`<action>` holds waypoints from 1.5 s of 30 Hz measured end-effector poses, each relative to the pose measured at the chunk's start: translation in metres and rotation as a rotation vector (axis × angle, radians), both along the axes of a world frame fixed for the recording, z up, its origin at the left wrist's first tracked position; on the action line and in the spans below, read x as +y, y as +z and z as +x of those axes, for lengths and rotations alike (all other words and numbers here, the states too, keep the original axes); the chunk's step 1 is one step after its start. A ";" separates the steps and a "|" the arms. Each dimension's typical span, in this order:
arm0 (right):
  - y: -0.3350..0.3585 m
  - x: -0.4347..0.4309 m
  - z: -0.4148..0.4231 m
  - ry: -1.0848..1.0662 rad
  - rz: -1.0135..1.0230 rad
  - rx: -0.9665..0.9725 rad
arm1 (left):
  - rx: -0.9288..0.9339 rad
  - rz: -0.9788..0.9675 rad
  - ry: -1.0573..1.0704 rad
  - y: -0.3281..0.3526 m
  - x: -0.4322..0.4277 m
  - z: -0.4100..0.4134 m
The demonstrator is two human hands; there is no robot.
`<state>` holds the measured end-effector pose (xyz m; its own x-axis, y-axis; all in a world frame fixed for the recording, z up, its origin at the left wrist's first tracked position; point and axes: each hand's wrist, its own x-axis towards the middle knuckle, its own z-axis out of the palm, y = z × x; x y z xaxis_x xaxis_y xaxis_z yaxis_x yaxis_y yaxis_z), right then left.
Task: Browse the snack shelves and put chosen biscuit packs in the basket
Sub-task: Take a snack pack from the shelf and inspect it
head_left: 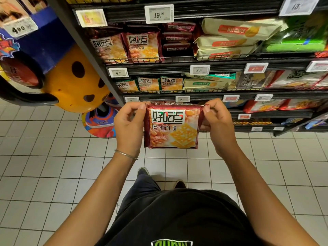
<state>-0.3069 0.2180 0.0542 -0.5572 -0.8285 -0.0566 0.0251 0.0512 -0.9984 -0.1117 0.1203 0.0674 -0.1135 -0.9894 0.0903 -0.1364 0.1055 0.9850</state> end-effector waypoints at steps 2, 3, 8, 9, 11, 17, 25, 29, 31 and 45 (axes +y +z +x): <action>0.000 -0.001 0.003 -0.016 0.007 0.037 | 0.023 0.047 0.063 0.000 0.001 -0.004; -0.002 -0.002 0.004 -0.024 0.012 0.056 | 0.040 0.079 0.094 -0.001 0.002 -0.006; -0.006 -0.004 0.004 -0.071 0.014 0.033 | 0.195 0.290 0.198 -0.002 0.005 -0.015; -0.006 -0.005 0.004 -0.071 0.019 0.035 | 0.240 0.349 0.219 -0.001 0.004 -0.017; -0.009 -0.005 0.005 -0.059 0.036 0.053 | 0.330 0.513 0.238 0.001 0.001 -0.019; -0.008 -0.001 0.008 -0.016 0.087 0.120 | 0.441 0.816 0.051 0.001 -0.008 -0.008; -0.008 0.000 0.007 -0.149 0.141 0.112 | 0.394 0.921 -0.157 -0.015 0.003 0.000; -0.008 0.000 0.006 -0.175 0.123 0.055 | 0.338 0.918 -0.255 -0.026 0.013 0.001; -0.007 0.001 0.003 -0.173 0.120 0.005 | 0.294 0.880 -0.305 -0.032 0.019 0.002; 0.000 0.005 0.005 0.003 0.160 -0.399 | 0.219 0.652 -0.194 -0.027 0.023 0.003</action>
<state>-0.3023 0.2226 0.0542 -0.4630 -0.7934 -0.3952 0.4072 0.2056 -0.8899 -0.1083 0.1429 0.0399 -0.3395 -0.8136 -0.4719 0.0334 -0.5119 0.8584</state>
